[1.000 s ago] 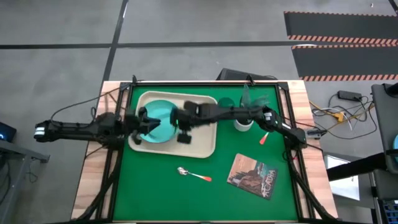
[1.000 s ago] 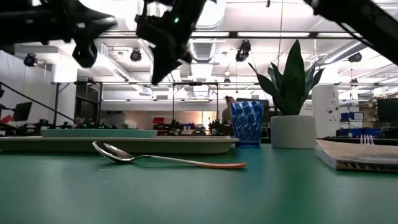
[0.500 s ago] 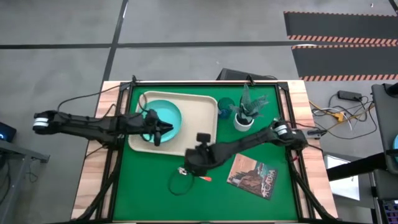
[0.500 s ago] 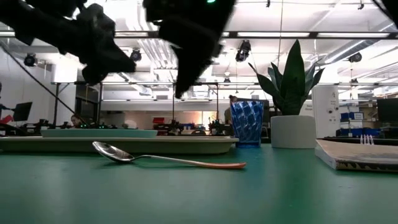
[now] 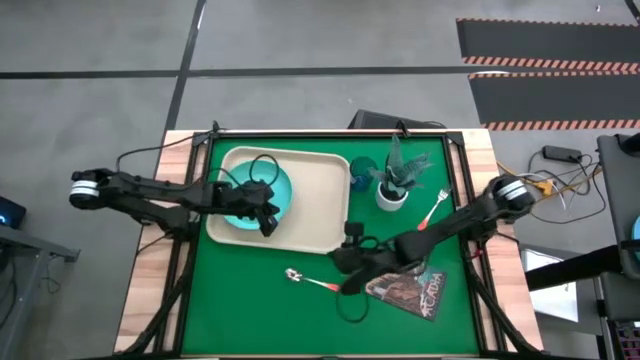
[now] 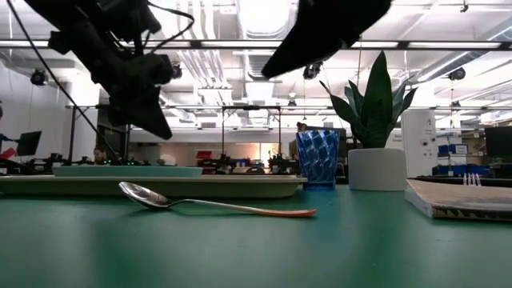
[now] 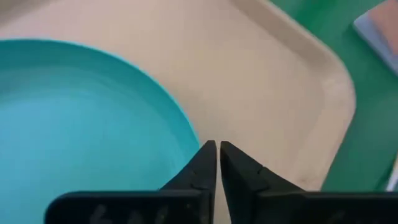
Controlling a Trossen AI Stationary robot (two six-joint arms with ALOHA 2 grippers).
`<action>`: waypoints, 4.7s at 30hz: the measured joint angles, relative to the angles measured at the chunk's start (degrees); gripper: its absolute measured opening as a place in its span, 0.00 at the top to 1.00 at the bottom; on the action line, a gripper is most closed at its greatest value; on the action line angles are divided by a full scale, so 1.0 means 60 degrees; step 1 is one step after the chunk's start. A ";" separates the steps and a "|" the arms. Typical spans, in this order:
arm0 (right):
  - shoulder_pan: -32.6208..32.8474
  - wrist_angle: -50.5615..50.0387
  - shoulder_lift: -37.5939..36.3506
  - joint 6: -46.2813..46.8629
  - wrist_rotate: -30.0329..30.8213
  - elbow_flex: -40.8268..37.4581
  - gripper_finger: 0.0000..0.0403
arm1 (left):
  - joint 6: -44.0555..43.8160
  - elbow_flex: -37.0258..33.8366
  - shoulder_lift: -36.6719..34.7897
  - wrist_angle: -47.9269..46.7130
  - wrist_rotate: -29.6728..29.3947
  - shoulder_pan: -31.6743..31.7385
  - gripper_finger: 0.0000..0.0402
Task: Pick and place plate/cup/fork/spoon on tray
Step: Put the blue plate on the gray serving tray, then put the blue cup on the gray serving tray
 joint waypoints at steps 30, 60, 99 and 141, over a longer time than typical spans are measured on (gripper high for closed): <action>0.0183 0.2262 -0.3668 -0.0207 -0.0104 -0.3335 0.98 | -0.0179 0.0008 0.1635 -0.0282 -0.0342 0.1115 1.00; -0.0567 -0.1222 -0.0880 0.0669 0.0798 0.1484 0.98 | 0.3553 -0.0571 -0.2987 0.3089 0.0487 0.0421 1.00; -0.7093 -1.2835 0.3850 0.1565 -0.3862 0.9268 0.98 | 0.3544 -0.0825 -0.3316 0.3462 0.0490 0.0423 1.00; -0.7118 -1.2099 0.3992 0.1565 -0.3863 0.7413 0.62 | 0.3552 -0.0825 -0.3316 0.3470 0.0490 0.0423 1.00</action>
